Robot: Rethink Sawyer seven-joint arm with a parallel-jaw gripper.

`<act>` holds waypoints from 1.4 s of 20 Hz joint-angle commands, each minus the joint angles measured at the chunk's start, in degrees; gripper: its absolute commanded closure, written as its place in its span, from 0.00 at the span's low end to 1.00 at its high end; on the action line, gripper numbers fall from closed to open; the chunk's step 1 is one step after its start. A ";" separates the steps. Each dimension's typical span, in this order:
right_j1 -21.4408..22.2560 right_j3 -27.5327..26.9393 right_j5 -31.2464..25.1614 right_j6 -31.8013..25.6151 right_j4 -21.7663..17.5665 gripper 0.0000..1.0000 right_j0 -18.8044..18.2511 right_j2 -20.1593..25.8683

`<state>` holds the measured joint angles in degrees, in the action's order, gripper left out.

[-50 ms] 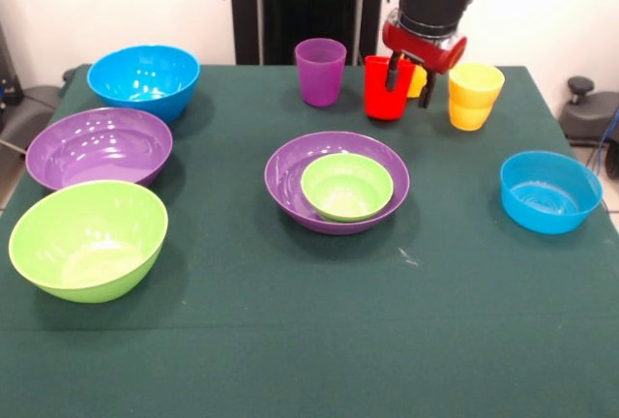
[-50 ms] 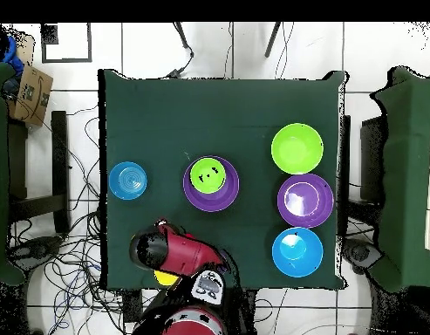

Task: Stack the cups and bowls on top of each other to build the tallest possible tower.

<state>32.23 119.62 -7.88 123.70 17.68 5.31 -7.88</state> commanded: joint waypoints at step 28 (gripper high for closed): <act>0.32 -5.98 -1.32 6.31 -0.47 0.00 4.21 -0.54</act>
<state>32.24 119.32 -7.89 123.70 17.66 8.25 -10.56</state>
